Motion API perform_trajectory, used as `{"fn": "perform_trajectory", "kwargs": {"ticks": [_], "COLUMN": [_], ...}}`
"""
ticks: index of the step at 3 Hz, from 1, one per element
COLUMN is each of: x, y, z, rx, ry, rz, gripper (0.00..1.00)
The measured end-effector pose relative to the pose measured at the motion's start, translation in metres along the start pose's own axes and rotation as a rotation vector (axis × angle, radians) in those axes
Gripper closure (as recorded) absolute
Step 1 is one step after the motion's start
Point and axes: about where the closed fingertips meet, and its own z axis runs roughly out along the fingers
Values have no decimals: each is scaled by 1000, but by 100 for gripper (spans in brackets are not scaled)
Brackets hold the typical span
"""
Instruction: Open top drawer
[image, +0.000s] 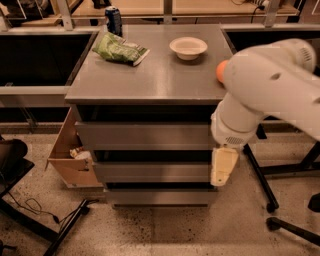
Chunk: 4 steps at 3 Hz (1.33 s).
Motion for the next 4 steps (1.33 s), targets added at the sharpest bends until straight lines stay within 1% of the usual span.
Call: {"fn": "perform_trajectory", "kwargs": {"ticks": [1,2,3,4], "x": [-2,0,-1,1], "y": [-20,-47,-73,-99], "z": [54,90,123,147], "rx": [27,42,31,6], "ry": [27,36,35,38], "rz": [-24,-23,-9,23], "gripper": [0,0,0,0]}}
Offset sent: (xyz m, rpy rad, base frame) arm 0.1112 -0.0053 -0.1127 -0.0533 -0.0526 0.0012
